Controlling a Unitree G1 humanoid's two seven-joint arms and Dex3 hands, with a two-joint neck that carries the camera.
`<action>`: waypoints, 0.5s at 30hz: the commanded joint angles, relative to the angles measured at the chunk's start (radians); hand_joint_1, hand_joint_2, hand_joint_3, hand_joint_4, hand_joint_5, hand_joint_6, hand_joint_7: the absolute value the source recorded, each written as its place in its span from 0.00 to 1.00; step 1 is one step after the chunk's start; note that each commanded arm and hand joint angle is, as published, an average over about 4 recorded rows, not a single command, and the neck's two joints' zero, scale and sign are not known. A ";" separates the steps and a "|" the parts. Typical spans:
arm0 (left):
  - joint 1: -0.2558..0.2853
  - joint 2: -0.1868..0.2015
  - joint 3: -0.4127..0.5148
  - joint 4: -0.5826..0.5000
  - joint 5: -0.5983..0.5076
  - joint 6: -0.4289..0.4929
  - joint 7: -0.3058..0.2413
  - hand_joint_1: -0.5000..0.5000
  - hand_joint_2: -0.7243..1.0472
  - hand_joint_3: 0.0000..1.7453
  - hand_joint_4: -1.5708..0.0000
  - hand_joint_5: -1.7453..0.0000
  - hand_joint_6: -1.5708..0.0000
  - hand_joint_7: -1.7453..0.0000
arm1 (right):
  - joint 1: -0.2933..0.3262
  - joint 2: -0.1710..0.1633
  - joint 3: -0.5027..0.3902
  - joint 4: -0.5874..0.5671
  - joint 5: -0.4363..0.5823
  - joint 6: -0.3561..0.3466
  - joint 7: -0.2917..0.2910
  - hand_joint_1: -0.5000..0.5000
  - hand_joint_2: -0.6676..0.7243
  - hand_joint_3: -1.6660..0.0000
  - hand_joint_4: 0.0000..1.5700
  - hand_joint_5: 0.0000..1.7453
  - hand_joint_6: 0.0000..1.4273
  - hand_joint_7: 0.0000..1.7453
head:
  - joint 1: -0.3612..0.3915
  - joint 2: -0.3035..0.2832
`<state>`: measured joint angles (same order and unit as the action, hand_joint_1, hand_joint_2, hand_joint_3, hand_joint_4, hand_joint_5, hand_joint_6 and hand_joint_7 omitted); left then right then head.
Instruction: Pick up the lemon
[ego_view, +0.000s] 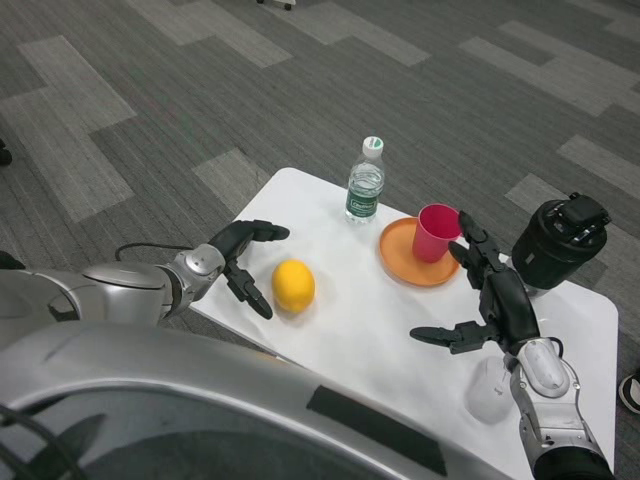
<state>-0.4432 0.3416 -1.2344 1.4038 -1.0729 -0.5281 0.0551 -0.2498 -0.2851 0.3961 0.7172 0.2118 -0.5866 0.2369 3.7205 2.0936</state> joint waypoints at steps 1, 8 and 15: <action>-0.042 -0.021 -0.046 -0.002 0.007 0.032 -0.005 1.00 0.25 0.05 0.81 0.94 0.60 1.00 | -0.018 -0.003 0.000 -0.007 0.013 0.007 0.001 0.46 0.45 0.76 0.00 0.28 0.00 0.00 | -0.001 -0.001; -0.062 -0.024 -0.119 -0.004 0.008 0.038 0.004 1.00 0.25 0.05 0.82 0.94 0.60 1.00 | -0.019 -0.003 0.000 -0.007 0.014 0.007 0.001 0.46 0.45 0.76 0.00 0.28 0.00 0.00 | 0.000 -0.002; -0.078 -0.033 -0.158 -0.008 0.011 0.040 0.008 1.00 0.25 0.05 0.82 0.94 0.60 1.00 | -0.018 -0.003 0.000 -0.007 0.014 0.007 0.001 0.46 0.45 0.76 0.00 0.28 0.00 0.00 | -0.002 -0.002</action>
<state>-0.4878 0.3294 -1.3853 1.4091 -1.0722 -0.4913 0.0785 -0.2498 -0.2850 0.3963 0.7164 0.2129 -0.5865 0.2370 3.7196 2.0915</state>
